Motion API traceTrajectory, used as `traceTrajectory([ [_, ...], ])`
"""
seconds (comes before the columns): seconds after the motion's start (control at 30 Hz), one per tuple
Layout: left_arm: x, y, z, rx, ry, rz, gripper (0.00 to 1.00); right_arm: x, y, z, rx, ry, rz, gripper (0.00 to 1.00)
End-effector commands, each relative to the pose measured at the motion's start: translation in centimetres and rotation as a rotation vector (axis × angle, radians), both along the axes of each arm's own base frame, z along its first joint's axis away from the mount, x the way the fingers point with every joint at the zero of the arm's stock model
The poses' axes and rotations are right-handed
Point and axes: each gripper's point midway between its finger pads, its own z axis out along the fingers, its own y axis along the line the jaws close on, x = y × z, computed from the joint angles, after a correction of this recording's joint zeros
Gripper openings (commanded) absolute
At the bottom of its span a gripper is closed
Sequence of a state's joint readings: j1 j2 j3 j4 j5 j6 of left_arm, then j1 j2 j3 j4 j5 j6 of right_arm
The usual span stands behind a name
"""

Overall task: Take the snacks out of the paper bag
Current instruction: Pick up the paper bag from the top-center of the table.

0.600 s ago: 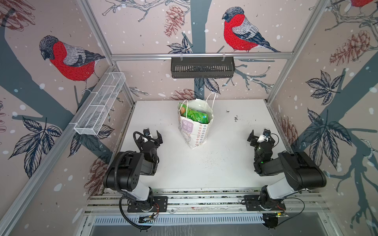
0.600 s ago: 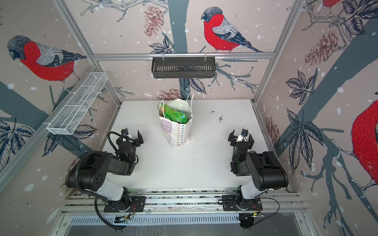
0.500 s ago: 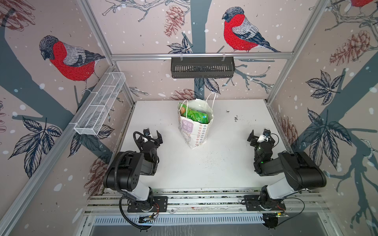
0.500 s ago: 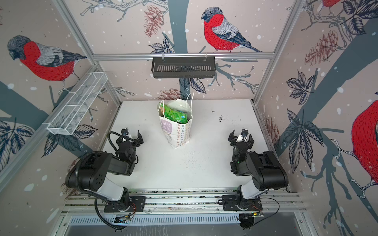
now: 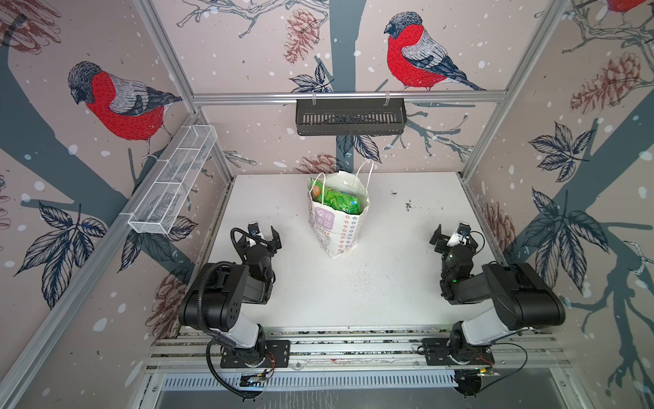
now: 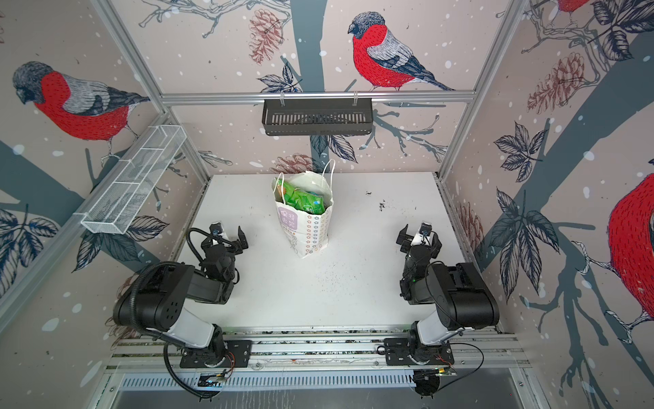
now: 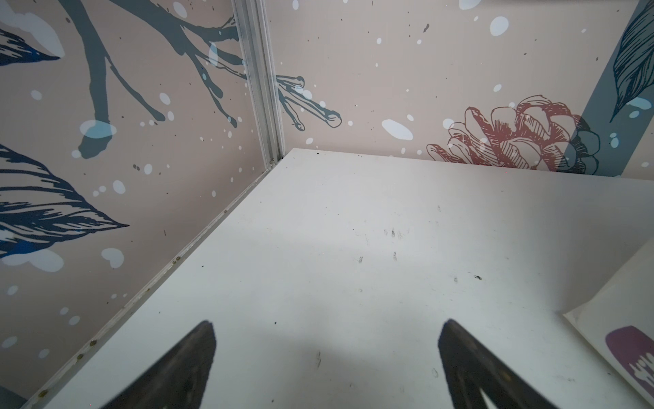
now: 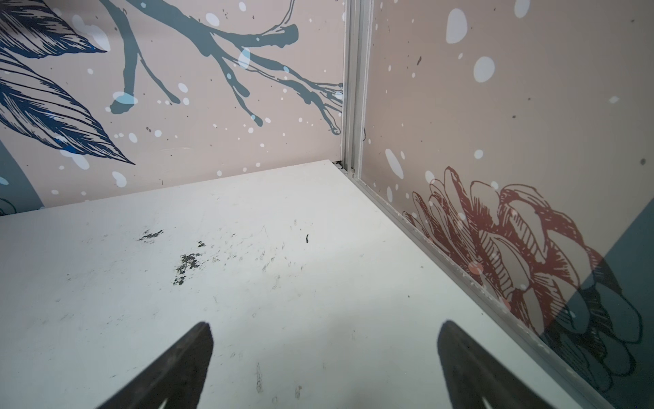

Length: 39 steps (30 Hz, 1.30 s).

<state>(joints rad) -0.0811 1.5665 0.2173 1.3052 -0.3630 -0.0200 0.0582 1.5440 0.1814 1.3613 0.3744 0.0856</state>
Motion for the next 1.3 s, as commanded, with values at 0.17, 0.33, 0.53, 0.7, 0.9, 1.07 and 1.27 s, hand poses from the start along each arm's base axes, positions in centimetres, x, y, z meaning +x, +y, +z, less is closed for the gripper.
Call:
traceTrajectory([
  [0.17,0.2,-0.1,1.2,-0.001,-0.049,-0.004,0.98,0.2,0.3,0.3,0.019,-0.015,0.023,0.99],
  [0.33,0.2,0.0,1.2,-0.002,-0.05,-0.004,0.98,0.3,0.4,0.3,0.019,-0.012,0.022,1.0],
  [0.53,0.2,-0.1,1.2,-0.001,-0.049,-0.004,0.98,0.3,0.4,0.3,0.019,-0.013,0.022,1.0],
  [0.7,-0.2,-0.2,2.5,0.026,-0.058,0.034,0.98,0.2,0.2,1.2,0.007,-0.015,-0.014,0.99],
  [0.9,-0.4,-0.3,4.2,0.06,-0.055,0.07,0.98,0.0,2.4,3.5,-0.086,-0.017,0.023,0.99],
  [1.07,-1.2,-1.2,7.0,-0.004,-0.075,0.082,0.98,1.5,6.9,6.6,-0.001,0.009,0.163,1.0],
  [1.27,-1.2,-2.9,9.9,-0.192,-0.019,0.049,0.98,2.8,14.7,11.0,0.23,0.109,0.523,0.99],
])
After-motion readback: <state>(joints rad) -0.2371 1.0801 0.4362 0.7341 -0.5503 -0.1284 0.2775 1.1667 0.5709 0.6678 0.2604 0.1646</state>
